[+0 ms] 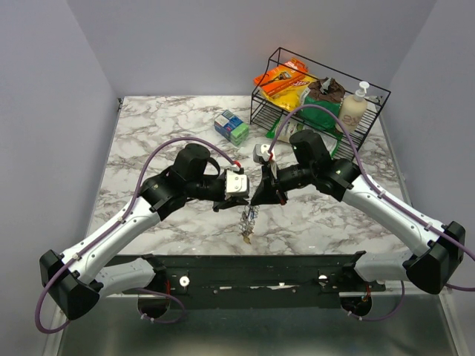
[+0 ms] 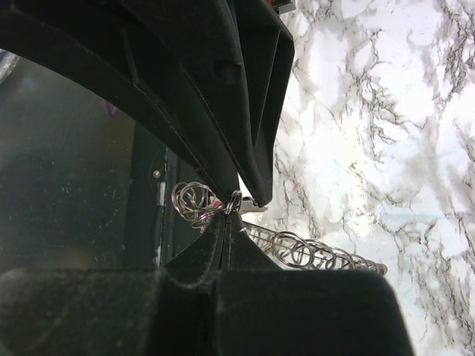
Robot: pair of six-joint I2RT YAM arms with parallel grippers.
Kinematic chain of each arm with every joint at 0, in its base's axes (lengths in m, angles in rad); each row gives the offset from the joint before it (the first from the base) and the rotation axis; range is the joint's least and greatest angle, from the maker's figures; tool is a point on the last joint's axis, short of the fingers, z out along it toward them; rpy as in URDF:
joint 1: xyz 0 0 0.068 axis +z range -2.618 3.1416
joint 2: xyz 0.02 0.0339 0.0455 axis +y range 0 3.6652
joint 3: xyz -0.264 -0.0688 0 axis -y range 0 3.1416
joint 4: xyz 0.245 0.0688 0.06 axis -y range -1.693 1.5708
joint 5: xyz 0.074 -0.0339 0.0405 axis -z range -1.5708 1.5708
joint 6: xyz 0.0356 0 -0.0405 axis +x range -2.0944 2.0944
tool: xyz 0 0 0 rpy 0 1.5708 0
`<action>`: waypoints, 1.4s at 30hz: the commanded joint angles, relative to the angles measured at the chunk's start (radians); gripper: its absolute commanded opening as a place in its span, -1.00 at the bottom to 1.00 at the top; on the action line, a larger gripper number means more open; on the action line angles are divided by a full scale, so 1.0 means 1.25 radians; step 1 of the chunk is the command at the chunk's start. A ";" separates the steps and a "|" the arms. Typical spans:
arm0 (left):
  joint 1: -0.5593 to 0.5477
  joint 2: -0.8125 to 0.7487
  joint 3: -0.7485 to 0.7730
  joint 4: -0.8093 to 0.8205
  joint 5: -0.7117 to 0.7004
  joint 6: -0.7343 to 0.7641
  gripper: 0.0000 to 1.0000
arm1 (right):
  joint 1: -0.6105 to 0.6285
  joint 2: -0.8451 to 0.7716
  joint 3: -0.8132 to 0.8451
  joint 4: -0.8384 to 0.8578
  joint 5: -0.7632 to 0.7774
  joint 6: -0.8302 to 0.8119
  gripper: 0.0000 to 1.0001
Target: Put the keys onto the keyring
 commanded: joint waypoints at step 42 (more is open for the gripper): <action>-0.017 -0.185 -0.294 0.674 -0.054 -0.313 -1.00 | 0.006 -0.224 -0.158 0.260 0.208 0.101 0.30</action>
